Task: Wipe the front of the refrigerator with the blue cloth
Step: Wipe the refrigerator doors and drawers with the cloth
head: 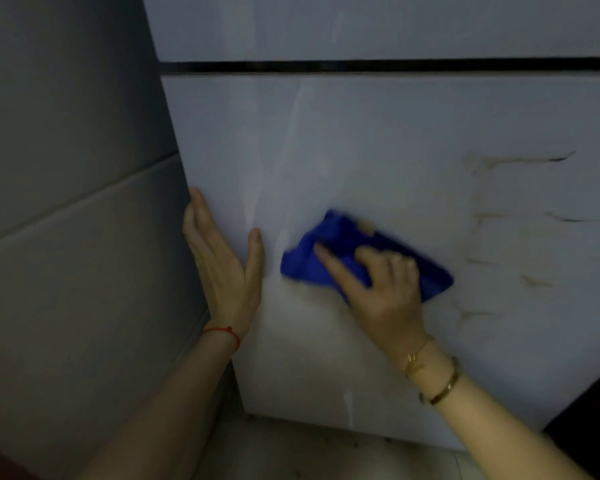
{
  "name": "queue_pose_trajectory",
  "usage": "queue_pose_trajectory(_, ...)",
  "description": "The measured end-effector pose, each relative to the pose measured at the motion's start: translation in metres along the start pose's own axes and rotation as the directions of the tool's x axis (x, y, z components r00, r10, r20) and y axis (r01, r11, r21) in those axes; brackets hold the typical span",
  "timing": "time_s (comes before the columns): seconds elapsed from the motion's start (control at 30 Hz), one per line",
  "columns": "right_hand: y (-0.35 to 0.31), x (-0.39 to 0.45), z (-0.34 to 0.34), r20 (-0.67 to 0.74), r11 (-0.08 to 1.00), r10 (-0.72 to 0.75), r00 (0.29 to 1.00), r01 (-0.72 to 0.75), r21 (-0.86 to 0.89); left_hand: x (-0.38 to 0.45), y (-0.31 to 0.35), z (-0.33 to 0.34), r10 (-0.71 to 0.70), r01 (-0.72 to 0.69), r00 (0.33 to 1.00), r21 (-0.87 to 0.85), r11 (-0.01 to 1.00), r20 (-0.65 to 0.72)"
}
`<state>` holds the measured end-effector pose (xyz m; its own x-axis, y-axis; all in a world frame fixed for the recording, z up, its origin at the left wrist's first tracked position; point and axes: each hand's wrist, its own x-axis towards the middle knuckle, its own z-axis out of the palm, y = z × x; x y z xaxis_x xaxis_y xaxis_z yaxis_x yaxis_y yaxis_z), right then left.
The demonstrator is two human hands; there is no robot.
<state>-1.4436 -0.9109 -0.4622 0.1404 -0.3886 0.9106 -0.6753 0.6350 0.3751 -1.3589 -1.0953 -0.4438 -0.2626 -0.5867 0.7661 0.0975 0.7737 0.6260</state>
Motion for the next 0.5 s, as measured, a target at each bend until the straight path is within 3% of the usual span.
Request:
queue_pose_trajectory(0.13,-0.014,-0.083,-0.001,0.204,0.978,-0.208,0.957,0.210,0.012,-0.003,-0.009,0.005,0.033,-0.033,0.999,-0.024,0.999,-0.012)
queue_pose_trajectory(0.2,-0.001,-0.071,-0.007,0.185,0.976,-0.217,0.958,0.214,0.035,-0.002,-0.010,0.008,0.035,-0.035,0.999,-0.002,0.999,-0.039)
queue_pose_trajectory(0.27,0.014,-0.031,-0.014,0.073,0.992,-0.122,0.990,0.122,0.011,-0.002,-0.012,0.010,0.027,-0.026,0.998,0.010,1.000,-0.064)
queue_pose_trajectory(0.33,0.028,0.015,-0.019,-0.064,0.997,0.075,0.995,-0.076,-0.010,-0.002,-0.013,0.012,0.028,-0.027,0.996,0.013,1.000,-0.086)
queue_pose_trajectory(0.43,0.021,0.045,-0.007,-0.165,0.934,0.358,0.919,-0.354,0.051,-0.001,-0.014,0.012,0.044,-0.043,0.995,0.006,0.999,-0.091)
queue_pose_trajectory(0.5,-0.007,0.025,0.003,-0.117,0.943,0.332,0.936,-0.334,0.001,-0.002,-0.015,0.010,0.062,-0.062,0.995,-0.004,0.998,-0.078)
